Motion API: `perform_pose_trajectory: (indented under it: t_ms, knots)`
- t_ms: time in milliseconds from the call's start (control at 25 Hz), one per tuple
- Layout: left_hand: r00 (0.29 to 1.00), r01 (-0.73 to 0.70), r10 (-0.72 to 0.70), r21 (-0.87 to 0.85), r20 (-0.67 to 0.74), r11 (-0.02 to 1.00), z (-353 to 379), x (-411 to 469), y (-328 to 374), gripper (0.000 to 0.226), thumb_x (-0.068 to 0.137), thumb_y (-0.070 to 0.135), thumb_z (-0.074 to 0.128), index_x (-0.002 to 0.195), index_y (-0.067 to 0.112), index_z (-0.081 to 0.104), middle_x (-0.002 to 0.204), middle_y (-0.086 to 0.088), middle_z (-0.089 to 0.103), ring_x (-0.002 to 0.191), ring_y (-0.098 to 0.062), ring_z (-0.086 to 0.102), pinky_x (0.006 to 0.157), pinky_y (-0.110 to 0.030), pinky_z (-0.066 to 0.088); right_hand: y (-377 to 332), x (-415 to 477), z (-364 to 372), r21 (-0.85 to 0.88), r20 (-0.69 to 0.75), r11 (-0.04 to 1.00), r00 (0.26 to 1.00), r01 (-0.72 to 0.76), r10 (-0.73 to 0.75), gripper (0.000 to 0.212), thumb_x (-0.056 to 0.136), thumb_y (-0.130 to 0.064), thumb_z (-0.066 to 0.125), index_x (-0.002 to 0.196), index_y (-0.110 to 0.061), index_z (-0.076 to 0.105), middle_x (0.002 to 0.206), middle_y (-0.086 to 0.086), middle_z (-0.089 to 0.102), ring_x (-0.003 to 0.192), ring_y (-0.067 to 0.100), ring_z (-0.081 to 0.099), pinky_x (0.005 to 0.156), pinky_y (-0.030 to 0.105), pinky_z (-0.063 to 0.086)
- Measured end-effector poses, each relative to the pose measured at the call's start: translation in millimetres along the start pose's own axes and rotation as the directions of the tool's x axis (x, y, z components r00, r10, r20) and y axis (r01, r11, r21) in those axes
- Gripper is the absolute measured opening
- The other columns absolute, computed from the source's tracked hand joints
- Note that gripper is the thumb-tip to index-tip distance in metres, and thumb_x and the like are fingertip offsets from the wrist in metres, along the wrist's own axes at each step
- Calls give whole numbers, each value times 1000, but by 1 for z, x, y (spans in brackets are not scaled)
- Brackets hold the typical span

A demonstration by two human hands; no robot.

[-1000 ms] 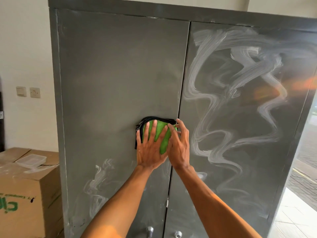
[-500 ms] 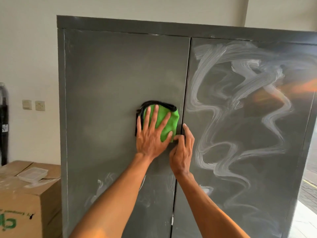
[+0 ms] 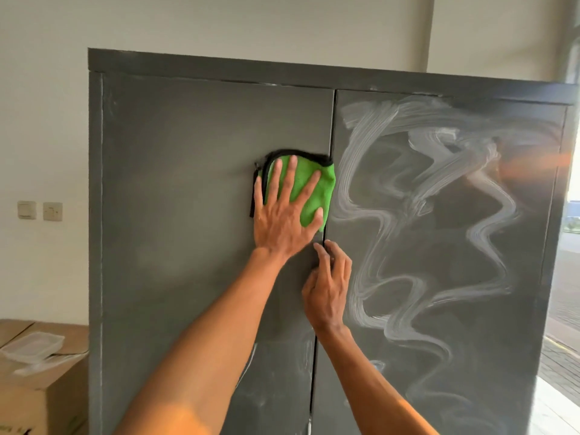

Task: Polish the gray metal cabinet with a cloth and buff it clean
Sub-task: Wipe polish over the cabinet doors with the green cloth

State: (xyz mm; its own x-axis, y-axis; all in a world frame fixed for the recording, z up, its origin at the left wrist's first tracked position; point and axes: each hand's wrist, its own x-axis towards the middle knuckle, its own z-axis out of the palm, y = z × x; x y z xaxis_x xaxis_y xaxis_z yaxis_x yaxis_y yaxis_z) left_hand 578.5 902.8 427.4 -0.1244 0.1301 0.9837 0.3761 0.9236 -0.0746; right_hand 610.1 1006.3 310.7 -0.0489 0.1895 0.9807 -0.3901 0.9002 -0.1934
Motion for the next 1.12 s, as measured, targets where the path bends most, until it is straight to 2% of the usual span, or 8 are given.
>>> perform_pose_trajectory:
  t_ms: [120,360,480,600,680,800,960,1120]
  knots:
    - [997,-48,47,11,53,999,3,-31,0,74,92,65,47,160,46,24,173,-4,9,159,-28,6,124,-60,8,2,8,-9,-88,38,995,998,53,-50,29,86,2,53,111,-5,66,140,15,54,130,32,48,106,44,41]
    - [999,-39,39,-22,9,999,-11,92,-14,73,92,67,41,159,49,20,173,-2,5,159,-27,2,124,-62,7,11,32,-9,-238,91,958,985,161,-144,45,90,-12,52,134,-10,61,155,14,45,143,30,42,114,49,35]
    - [998,68,-68,17,-19,998,-7,77,-1,71,95,66,38,160,47,19,173,-3,3,159,-28,1,124,-61,7,16,26,-7,-253,90,949,981,188,-170,47,95,-15,49,141,-13,59,158,13,41,147,28,38,117,49,34]
    - [1000,-11,11,26,24,1000,-4,58,-7,72,94,67,39,160,47,19,173,-3,1,159,-28,0,124,-61,6,21,28,-9,-254,76,939,973,230,-218,49,93,-15,55,141,-14,60,157,13,44,145,27,42,115,46,35]
    - [996,-72,73,-17,42,997,-14,103,-18,74,91,70,40,159,50,18,173,-1,-1,159,-27,-1,124,-62,6,24,29,-11,-263,71,933,969,248,-237,50,91,-15,59,141,-15,60,156,12,45,144,27,44,113,46,37]
    - [995,-25,26,-17,96,1000,-26,161,-19,75,92,71,33,160,50,10,173,-2,-9,159,-28,-8,124,-64,4,25,30,-10,-239,91,940,969,245,-229,51,91,-16,57,142,-16,59,156,12,44,145,27,43,113,47,37]
    - [999,34,-34,12,36,999,-10,109,-5,73,95,68,33,161,47,12,173,-5,-3,159,-29,-3,124,-62,5,20,29,-13,-215,124,956,976,201,-177,50,94,-16,51,143,-15,57,158,13,42,147,28,38,117,47,32]
    - [995,21,-23,24,99,999,-11,31,-2,74,96,67,38,162,46,11,173,-5,-2,159,-29,-2,124,-62,9,18,26,-18,-187,169,965,973,186,-155,53,92,-9,56,145,-11,54,161,14,36,151,28,31,122,47,25]
